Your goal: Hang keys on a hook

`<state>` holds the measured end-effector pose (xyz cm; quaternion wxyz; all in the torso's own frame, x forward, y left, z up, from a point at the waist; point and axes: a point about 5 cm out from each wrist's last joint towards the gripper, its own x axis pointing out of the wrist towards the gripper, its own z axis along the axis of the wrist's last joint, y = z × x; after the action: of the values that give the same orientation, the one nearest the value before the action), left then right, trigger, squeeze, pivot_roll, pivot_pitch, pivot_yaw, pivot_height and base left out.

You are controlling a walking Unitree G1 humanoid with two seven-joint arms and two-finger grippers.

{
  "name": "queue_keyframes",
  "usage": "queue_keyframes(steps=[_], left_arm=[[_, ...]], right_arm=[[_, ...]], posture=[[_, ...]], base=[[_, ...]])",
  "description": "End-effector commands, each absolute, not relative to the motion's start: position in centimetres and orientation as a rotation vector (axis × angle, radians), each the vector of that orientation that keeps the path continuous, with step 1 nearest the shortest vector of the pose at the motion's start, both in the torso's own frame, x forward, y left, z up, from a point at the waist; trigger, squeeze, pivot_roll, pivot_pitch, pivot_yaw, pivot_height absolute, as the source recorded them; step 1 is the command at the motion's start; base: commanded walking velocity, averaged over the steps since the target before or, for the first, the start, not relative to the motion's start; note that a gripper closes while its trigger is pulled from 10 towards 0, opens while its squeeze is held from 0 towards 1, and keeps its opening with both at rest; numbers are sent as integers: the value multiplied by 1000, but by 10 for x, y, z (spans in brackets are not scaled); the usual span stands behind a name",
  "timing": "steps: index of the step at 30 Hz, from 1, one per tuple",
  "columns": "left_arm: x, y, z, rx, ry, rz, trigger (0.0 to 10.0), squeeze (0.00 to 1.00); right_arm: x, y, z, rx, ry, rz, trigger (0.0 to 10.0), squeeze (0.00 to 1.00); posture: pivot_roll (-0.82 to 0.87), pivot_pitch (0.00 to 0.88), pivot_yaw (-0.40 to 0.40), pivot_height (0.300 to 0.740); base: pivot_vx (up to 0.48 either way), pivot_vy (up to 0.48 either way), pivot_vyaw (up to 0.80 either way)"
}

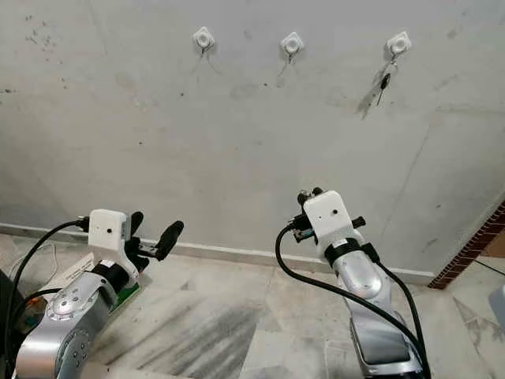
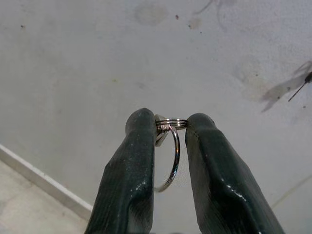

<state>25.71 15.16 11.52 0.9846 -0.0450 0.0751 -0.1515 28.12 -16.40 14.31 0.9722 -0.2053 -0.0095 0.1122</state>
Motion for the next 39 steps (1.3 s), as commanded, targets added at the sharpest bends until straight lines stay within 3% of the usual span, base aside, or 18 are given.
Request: queue_keyframes(steps=[1,39], left_arm=[[259,151,119,-89,137,-319,10000,0],[256,149,116,-88,146,-333,10000,0]], right_arm=[[284,-162,148,-418,-40,237,10000,0],[286,-156,148,-422,-53,249,10000,0]], posture=[[4,0,33,740],[7,0,33,740]], base=[[322,0,0],[351,0,0]])
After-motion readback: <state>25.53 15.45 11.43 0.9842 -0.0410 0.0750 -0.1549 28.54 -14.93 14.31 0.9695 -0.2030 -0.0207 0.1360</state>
